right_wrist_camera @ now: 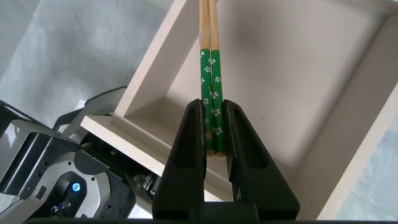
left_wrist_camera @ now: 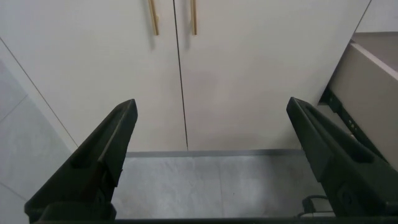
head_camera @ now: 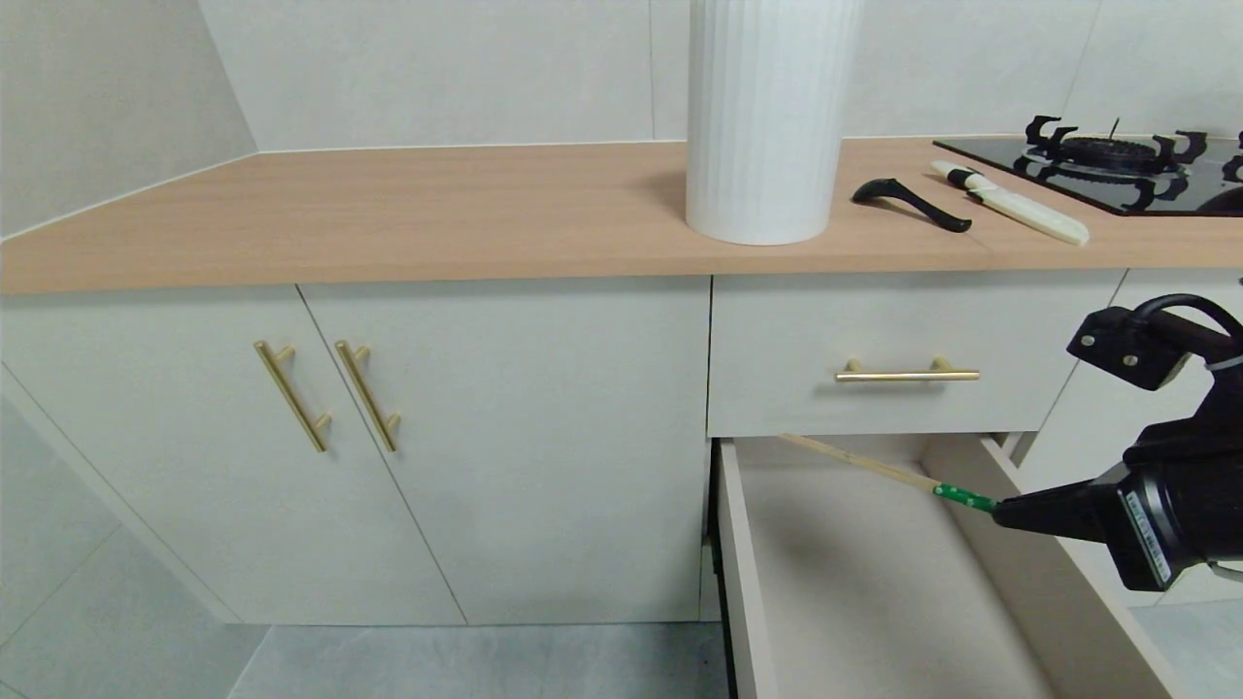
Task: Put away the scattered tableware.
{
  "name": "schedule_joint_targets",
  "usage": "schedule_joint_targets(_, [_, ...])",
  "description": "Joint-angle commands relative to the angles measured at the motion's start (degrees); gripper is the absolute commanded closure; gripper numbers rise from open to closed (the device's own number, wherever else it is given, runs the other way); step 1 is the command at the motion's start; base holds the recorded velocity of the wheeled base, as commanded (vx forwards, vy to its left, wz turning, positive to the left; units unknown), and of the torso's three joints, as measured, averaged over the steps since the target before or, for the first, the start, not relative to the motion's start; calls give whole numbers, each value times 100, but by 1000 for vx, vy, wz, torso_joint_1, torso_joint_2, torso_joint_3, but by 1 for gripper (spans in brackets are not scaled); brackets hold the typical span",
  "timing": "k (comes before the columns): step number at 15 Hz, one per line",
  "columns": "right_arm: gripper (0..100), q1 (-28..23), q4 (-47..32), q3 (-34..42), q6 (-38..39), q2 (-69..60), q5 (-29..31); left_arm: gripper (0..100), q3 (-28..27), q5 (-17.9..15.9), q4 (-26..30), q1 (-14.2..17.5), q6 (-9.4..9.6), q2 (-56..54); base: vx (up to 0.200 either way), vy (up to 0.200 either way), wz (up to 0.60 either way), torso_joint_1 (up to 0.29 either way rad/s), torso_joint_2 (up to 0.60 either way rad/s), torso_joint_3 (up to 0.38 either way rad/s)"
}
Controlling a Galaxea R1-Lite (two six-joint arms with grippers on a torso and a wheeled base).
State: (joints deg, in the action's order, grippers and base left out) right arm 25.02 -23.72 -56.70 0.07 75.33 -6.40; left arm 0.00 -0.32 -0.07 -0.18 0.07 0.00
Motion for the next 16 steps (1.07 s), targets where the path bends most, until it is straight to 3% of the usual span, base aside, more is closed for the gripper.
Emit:
schedule_joint_targets(1, [100, -5, -1, -8, 1, 351, 25, 0, 0, -3, -1, 1, 1, 0, 0, 0, 0, 0, 0, 0])
schedule_joint_targets(9, [100, 153, 43, -298, 318, 2109, 737, 0, 0, 5, -1, 1, 1, 9, 0, 0, 0, 0, 0, 0])
schedule_joint_targets(12, [100, 373, 729, -553, 1320, 2944, 1088, 0, 0, 5, -1, 1, 1, 9, 0, 0, 0, 0, 0, 0])
schedule_joint_targets(16, [100, 478, 1810, -535, 1865, 3559, 1660, 0, 0, 5, -1, 1, 1, 9, 0, 0, 0, 0, 0, 0])
